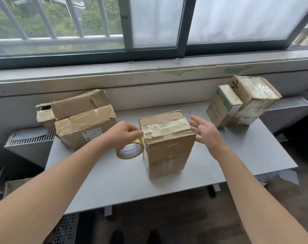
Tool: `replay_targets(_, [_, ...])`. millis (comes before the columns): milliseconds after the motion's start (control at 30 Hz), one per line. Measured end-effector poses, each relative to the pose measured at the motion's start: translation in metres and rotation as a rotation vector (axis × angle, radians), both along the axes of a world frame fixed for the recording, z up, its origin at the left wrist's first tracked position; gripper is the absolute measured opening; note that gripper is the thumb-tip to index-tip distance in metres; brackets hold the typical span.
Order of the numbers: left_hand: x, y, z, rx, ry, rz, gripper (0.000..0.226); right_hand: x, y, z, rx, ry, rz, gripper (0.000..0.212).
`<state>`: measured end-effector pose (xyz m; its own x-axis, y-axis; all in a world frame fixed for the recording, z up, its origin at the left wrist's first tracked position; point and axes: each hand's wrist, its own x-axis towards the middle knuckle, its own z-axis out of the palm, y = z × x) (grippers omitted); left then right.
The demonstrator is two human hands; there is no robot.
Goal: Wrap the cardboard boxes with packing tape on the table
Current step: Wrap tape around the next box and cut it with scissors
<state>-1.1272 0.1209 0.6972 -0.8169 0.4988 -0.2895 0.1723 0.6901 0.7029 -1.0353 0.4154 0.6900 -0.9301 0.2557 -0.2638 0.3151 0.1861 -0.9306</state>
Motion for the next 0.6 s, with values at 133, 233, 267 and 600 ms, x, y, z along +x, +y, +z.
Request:
replay_targets(133, [-0.002,0.002,0.000,-0.045,0.036,-0.043,0.028,0.004,-0.023,0.006,0.440,-0.042,0.134,0.039])
replay_targets(233, [-0.002,0.002,0.002,-0.078,0.030,-0.115,0.029,0.008,-0.028,-0.008,0.611,-0.052,0.118,0.055])
replay_targets(267, [-0.001,0.004,0.002,-0.073,0.022,-0.140,0.028,0.008,-0.027,-0.011,0.659,-0.040,0.096,0.054])
replay_targets(600, [0.007,0.015,-0.002,-0.033,0.098,-0.142,0.034,0.015,-0.045,-0.011,1.094,-0.117,0.126,0.078])
